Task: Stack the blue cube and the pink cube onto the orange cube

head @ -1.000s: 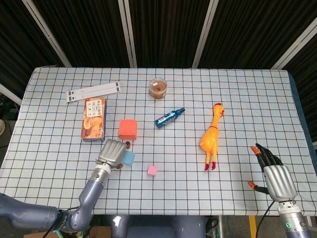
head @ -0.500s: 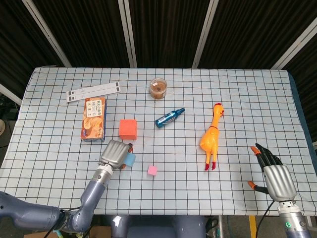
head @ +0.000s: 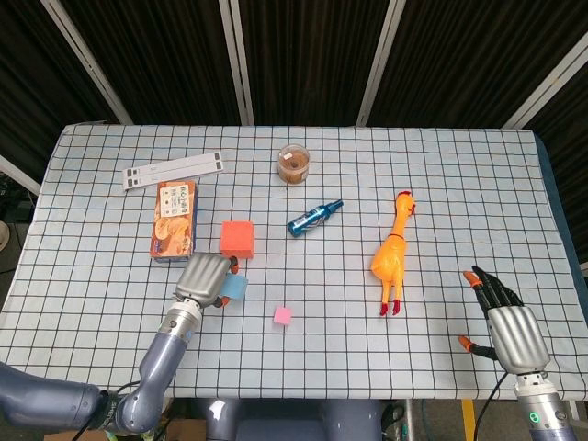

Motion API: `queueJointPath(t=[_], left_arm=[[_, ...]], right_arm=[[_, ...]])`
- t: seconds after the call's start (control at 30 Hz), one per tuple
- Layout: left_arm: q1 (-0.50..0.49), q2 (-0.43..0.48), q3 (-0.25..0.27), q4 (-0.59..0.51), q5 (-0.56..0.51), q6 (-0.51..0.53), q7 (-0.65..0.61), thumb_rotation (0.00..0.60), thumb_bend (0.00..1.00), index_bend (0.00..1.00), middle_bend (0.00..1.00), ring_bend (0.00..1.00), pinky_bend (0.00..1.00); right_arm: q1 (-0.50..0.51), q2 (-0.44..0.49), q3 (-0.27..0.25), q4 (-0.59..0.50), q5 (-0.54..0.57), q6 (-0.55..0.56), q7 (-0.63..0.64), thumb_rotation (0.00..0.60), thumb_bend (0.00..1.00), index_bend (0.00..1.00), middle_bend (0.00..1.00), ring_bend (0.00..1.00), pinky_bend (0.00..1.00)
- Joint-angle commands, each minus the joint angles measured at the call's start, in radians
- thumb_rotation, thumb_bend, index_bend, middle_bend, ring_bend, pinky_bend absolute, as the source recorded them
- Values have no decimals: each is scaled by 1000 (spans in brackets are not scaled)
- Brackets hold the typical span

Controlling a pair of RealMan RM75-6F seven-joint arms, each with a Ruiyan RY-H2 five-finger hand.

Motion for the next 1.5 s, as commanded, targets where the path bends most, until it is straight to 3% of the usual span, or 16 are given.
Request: queueJointPath(t=[0.03, 0.2, 0.37, 0.6, 1.5], left_arm=[[-28, 65, -92, -65, -108, 32, 18, 600, 248, 437, 1000, 812, 780], [-93, 101, -179, -69, -229, 86, 80, 600, 248, 441, 1000, 812, 780], [-142, 80, -245, -7, -293, 125, 76, 600, 248, 444, 1000, 812, 780], [-204, 28, -280, 97, -368, 147, 90, 600, 248, 450, 1000, 812, 780], [-288, -79, -241, 336, -409, 74, 117, 600, 248, 452, 1000, 812, 780]], right_arm=[[0, 0, -1, -2, -2, 1, -1, 600, 160, 96, 74, 128, 252], [-2, 0, -1, -2, -3, 5, -3, 600, 161, 96, 74, 128, 252], [0, -2, -1, 0, 1, -1, -4, 600, 160, 96, 74, 128, 251], [0, -3, 0, 2, 2, 1, -8, 600, 161, 95, 74, 128, 251], [4, -10, 0, 9, 18, -16, -17, 600, 160, 96, 74, 128, 252]])
